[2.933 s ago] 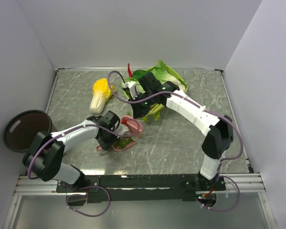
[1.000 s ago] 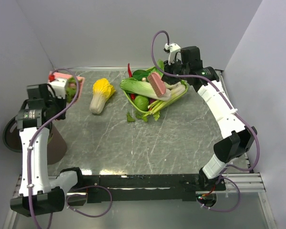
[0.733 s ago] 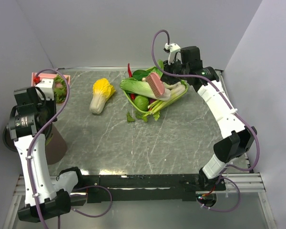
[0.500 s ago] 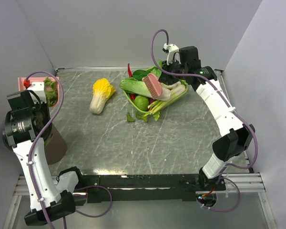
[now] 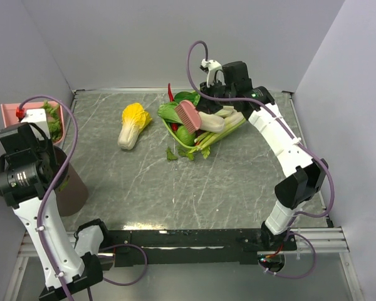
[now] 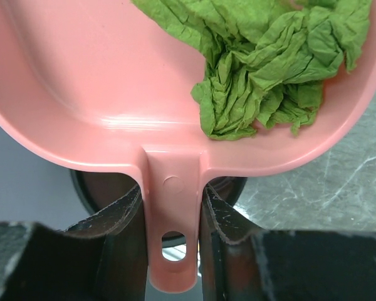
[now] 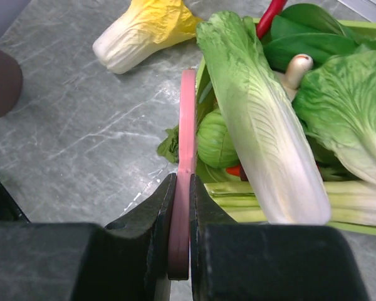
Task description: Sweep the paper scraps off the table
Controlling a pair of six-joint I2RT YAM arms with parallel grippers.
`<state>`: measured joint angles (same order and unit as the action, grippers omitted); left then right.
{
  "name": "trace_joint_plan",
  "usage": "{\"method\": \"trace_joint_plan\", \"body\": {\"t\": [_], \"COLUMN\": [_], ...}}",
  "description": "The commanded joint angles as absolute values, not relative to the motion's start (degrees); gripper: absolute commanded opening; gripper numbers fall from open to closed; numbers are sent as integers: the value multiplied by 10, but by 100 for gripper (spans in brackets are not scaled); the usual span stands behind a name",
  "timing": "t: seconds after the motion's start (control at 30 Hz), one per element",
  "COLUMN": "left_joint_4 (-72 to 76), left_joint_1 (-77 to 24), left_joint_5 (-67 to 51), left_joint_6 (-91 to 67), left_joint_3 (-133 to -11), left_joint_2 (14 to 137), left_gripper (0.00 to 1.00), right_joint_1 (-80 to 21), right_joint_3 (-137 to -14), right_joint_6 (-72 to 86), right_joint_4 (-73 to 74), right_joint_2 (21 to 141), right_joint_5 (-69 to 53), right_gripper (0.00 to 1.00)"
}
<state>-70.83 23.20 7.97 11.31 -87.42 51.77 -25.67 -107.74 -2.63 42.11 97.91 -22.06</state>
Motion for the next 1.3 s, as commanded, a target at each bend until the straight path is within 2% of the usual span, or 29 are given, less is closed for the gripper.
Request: {"method": "trace_joint_plan", "body": {"t": [0.0,0.3,0.83,1.13,1.27], "left_joint_4": [-733,-769,-787,-787,-787], "left_joint_1": [236,249,250,255,260], "left_joint_5": [119,197,389,492,527], "left_joint_6": [108,145,233,400,522], "left_joint_3": [-910,-943,-891,-867,-846], "left_joint_2": [533,528,518,515,515], "left_gripper": [1,1,1,1,1], "right_joint_1": [-256,-258,-272,-278,-278], "right_joint_3": [-1071,-1065,-1069,-1063,-1062], "right_joint_6": [-21,-8,-1,-1,-1], "right_joint_4": [398,403,412,410,409], "right_joint_2": [962,964,986,991,991], "right_joint_5": [-226,-252,-270,-272,-272], "right_gripper": [0,0,0,0,0]}}
